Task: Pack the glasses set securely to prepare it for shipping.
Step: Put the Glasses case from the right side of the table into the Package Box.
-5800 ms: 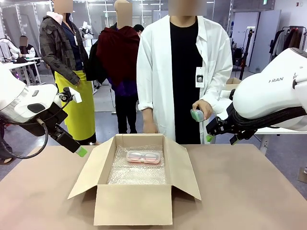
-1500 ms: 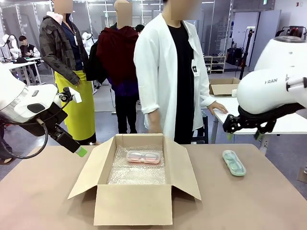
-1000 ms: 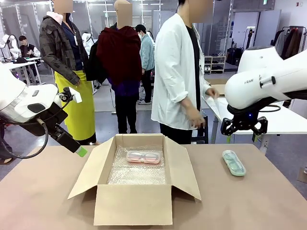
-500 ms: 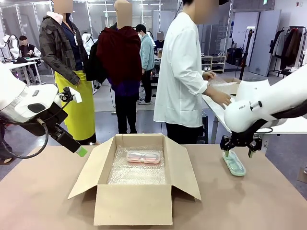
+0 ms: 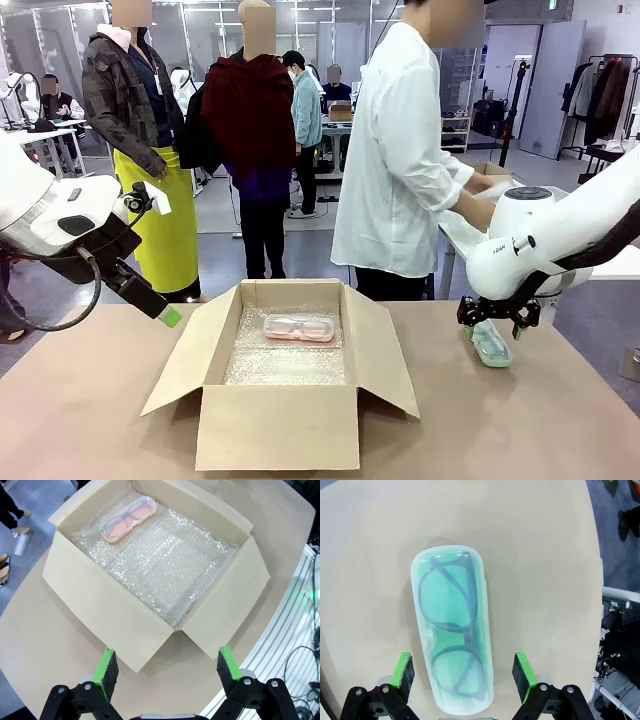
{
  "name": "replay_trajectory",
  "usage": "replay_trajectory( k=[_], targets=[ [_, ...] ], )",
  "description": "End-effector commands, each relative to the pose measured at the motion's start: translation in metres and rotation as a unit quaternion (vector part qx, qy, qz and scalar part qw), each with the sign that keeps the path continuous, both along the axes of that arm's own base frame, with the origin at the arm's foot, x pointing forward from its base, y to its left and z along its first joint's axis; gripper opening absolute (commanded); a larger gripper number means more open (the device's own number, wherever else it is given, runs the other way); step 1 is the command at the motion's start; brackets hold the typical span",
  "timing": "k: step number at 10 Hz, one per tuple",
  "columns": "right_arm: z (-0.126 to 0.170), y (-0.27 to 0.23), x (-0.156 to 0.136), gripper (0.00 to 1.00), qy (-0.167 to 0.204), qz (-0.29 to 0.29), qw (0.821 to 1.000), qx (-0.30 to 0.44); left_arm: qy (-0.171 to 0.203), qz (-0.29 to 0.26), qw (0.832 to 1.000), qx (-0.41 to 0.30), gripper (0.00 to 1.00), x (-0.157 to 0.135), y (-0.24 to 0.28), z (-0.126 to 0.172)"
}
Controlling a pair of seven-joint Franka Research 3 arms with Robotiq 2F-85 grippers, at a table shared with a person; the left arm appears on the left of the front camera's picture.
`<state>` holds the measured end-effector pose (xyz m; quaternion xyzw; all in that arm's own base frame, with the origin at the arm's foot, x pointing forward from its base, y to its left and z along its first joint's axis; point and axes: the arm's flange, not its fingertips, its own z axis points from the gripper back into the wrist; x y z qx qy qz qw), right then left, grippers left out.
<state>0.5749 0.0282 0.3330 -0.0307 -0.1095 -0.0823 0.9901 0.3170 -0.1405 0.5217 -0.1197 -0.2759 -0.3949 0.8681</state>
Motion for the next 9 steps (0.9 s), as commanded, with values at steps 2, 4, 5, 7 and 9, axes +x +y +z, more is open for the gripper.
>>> replay_trajectory(
  k=[2,4,5,7,9],
  targets=[
    [-0.010,0.000,0.002,1.00,-0.019,-0.018,1.000,-0.006,0.000,-0.006,1.000,-0.004,1.00,0.000,0.002,0.001],
    [-0.015,-0.002,0.002,1.00,-0.020,-0.019,1.000,0.004,0.000,-0.006,1.000,-0.004,1.00,0.000,0.002,0.001],
    [-0.017,-0.004,0.000,1.00,-0.017,-0.017,1.000,0.003,0.000,-0.006,1.000,-0.004,1.00,0.000,0.002,0.001],
    [-0.025,-0.002,-0.002,1.00,-0.011,-0.015,1.000,0.010,0.000,-0.006,1.000,-0.004,1.00,0.000,0.002,0.001],
    [-0.026,-0.004,-0.005,0.96,-0.007,-0.012,1.000,0.020,0.000,-0.006,1.000,-0.004,1.00,0.000,0.002,0.001]
  ],
)
